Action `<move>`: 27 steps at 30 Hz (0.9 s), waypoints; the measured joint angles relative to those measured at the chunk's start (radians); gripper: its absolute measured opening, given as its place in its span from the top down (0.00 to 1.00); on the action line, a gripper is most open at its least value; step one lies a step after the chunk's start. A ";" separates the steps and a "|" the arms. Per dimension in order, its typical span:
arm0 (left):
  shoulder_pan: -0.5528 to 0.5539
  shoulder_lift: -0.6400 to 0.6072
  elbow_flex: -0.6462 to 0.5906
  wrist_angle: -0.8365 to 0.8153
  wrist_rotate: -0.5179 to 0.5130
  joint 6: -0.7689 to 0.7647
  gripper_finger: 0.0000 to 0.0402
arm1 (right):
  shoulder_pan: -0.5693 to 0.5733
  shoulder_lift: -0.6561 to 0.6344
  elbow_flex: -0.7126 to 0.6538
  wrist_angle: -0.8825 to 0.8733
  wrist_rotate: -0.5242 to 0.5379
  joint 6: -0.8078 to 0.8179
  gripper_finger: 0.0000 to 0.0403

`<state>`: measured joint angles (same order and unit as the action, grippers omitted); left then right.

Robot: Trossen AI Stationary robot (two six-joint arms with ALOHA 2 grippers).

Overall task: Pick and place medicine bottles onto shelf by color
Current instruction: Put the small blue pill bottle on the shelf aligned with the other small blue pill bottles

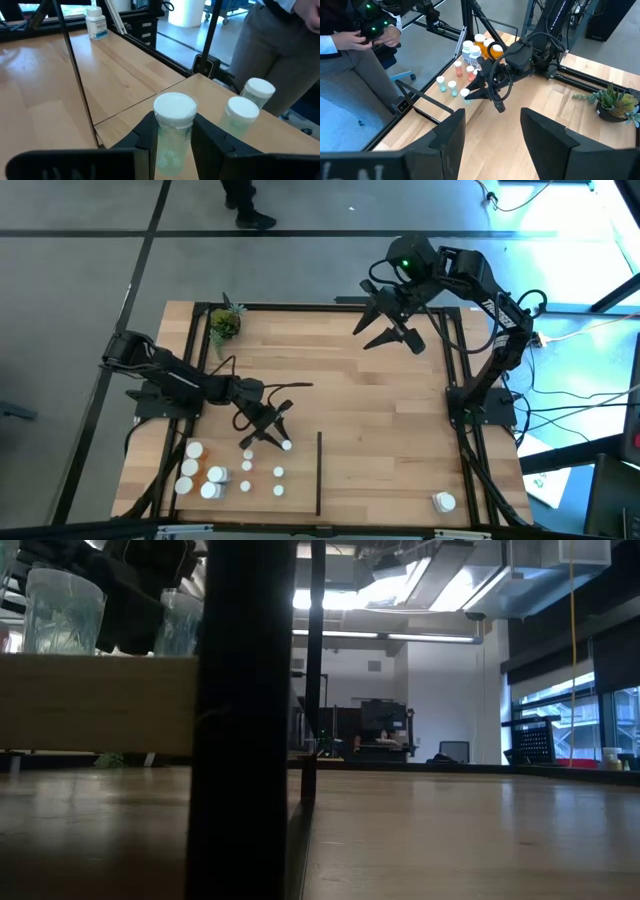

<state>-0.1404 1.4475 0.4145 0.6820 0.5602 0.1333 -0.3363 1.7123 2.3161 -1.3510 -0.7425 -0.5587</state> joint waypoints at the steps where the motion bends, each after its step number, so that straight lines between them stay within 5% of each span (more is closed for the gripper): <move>1: -0.004 0.000 0.000 0.000 0.002 0.001 0.80 | 0.000 0.000 0.000 0.000 0.000 0.000 0.52; 27: -0.052 0.039 0.000 0.021 -0.062 -0.106 0.80 | 0.000 0.000 0.000 0.001 0.000 0.000 0.52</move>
<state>-0.1928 1.4864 0.4149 0.7028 0.4981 0.0275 -0.3363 1.7123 2.3161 -1.3502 -0.7425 -0.5587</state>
